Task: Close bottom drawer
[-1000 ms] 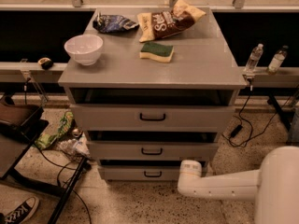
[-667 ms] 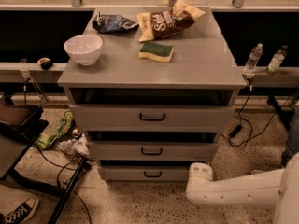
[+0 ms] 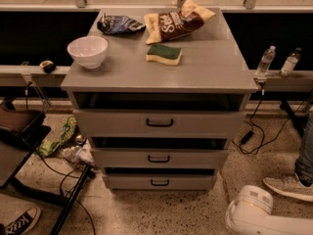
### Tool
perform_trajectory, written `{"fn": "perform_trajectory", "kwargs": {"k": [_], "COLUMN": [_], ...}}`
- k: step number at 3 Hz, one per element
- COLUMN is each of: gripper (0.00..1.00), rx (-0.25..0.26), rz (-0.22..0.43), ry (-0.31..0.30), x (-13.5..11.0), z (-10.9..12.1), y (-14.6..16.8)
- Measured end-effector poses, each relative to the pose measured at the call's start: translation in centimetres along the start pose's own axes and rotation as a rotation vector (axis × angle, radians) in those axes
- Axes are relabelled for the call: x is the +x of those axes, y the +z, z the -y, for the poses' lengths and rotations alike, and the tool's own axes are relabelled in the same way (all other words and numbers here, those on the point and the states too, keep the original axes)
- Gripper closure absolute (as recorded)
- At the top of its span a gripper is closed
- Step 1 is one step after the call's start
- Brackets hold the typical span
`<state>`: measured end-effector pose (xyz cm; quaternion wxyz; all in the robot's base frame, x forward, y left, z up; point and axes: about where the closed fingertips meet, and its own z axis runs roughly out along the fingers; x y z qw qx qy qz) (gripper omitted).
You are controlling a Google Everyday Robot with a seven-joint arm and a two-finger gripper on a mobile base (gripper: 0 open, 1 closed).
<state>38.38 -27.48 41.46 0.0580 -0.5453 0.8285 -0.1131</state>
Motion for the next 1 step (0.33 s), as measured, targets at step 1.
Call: {"fn": "perform_trajectory", "kwargs": {"k": [1], "gripper": [0.73], "rx": [0.083], "rz": [0.142], "ry": [0.261], "x": [1.22], "z": [1.19], "y": [-2.63]}}
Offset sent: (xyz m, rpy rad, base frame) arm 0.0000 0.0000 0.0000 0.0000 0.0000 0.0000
